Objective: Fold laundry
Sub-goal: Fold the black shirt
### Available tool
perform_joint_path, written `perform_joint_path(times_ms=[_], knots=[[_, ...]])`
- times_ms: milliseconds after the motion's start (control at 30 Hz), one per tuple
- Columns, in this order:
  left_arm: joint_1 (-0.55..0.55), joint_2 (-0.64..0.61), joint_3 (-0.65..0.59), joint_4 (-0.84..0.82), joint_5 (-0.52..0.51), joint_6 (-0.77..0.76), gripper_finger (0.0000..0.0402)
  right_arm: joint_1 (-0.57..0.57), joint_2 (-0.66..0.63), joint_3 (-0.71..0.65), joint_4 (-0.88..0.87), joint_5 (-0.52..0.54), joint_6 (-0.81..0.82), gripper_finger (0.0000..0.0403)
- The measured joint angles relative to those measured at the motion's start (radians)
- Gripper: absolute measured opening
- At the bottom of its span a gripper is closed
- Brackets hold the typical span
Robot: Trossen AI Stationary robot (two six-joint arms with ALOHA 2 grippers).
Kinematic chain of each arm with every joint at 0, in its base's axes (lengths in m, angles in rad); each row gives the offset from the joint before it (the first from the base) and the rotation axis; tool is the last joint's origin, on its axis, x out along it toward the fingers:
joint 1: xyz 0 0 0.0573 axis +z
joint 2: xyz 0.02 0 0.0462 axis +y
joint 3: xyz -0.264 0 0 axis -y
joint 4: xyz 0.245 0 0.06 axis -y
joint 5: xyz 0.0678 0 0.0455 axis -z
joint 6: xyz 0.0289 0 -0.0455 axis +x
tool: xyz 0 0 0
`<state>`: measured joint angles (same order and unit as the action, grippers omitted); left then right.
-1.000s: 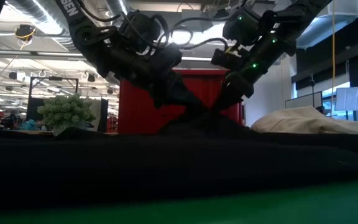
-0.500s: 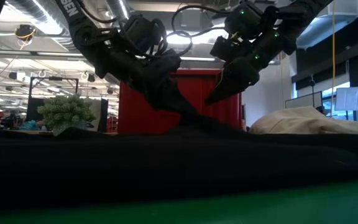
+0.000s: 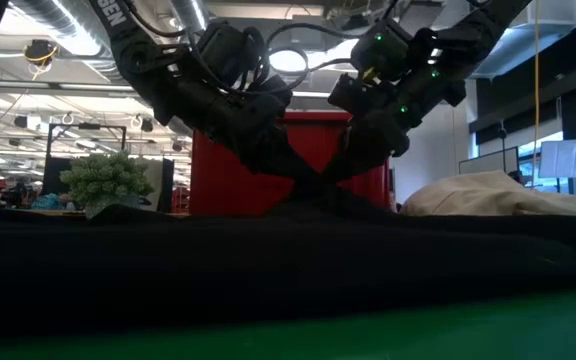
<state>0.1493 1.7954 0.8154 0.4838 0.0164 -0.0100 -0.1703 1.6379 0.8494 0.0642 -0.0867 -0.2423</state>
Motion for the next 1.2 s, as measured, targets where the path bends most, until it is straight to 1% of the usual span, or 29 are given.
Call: perform_joint_path(times_ms=[67, 133, 200, 367, 400, 500, 567, 633, 800, 900, 1000, 1200], knots=[[-0.002, 0.000, 0.000, 0.000, 0.001, 0.010, 0.0000, 0.000, 0.000, 0.000, -0.002, 0.019, -0.012, 0.0209], [-0.002, 0.000, 0.000, 0.000, 0.001, 0.020, 0.0000, 0.000, 0.000, 0.000, -0.010, 0.020, -0.028, 0.0185], [-0.002, 0.000, 0.000, 0.000, 0.001, 0.020, 0.0000, 0.000, 0.000, 0.000, -0.012, 0.018, -0.029, 0.0146], [-0.002, 0.000, 0.000, 0.000, 0.001, 0.020, 0.0000, 0.000, 0.000, 0.000, -0.012, -0.022, -0.048, 0.0023], [-0.002, 0.000, 0.000, 0.000, 0.001, 0.020, 0.0000, 0.000, 0.000, 0.000, -0.012, -0.028, -0.051, 0.0013], [-0.002, 0.000, 0.000, -0.001, -0.003, 0.013, 0.0000, 0.000, 0.000, 0.000, -0.013, -0.028, -0.051, 0.0017], [-0.002, -0.001, 0.000, -0.011, -0.014, -0.012, 0.0005, 0.000, 0.000, 0.000, -0.016, -0.017, -0.051, 0.0013], [0.004, -0.001, 0.001, -0.038, -0.026, -0.042, 0.0016, 0.000, -0.003, 0.000, -0.029, -0.011, -0.051, 0.0006], [0.027, -0.002, 0.001, -0.170, -0.043, -0.104, 0.0053, 0.000, -0.029, 0.000, -0.063, 0.034, -0.051, 0.0008], [0.030, -0.002, 0.001, -0.230, -0.111, -0.120, 0.0069, 0.000, -0.042, 0.000, -0.078, 0.037, -0.051, 0.0004], [0.030, -0.002, 0.000, -0.230, -0.151, -0.119, 0.0077, 0.000, -0.046, 0.000, -0.065, 0.037, -0.051, 0.0006], [0.030, -0.002, 0.000, -0.193, -0.157, -0.119, 0.0079, 0.000, -0.046, 0.000, -0.070, 0.036, -0.035, 0.0003]])
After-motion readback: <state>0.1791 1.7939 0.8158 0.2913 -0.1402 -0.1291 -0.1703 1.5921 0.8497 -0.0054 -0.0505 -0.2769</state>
